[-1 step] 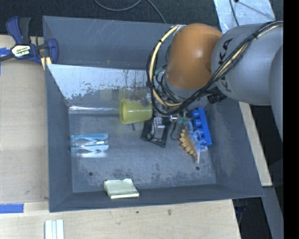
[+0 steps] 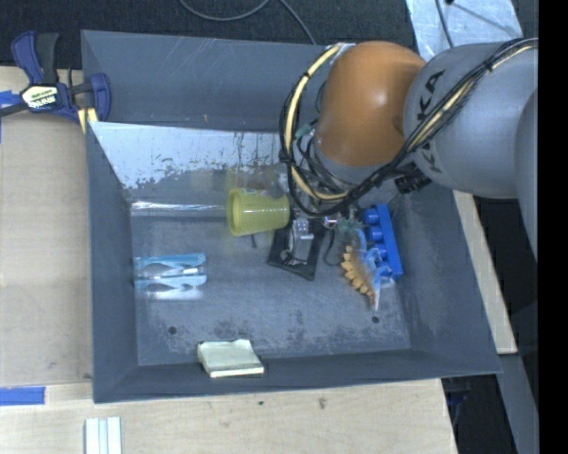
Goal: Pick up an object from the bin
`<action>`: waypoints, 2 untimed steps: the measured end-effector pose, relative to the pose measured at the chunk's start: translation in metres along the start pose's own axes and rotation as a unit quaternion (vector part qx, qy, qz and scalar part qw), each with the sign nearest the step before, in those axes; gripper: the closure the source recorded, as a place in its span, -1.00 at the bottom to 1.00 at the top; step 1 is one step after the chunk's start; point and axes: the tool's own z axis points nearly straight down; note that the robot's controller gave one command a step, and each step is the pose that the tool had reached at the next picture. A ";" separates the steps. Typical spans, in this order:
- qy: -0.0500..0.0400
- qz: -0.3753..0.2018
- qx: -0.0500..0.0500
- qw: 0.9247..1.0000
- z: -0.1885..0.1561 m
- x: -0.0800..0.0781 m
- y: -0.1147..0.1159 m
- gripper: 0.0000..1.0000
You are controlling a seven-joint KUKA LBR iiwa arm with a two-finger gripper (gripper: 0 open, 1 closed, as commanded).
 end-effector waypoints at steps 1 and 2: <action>-0.002 0.044 -0.001 0.999 0.024 -0.002 -0.014 -1.00; -0.004 0.043 0.000 0.999 0.057 -0.015 -0.029 -1.00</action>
Offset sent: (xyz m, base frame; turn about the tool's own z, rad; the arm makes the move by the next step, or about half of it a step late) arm 0.0195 -0.0364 -0.0782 0.0233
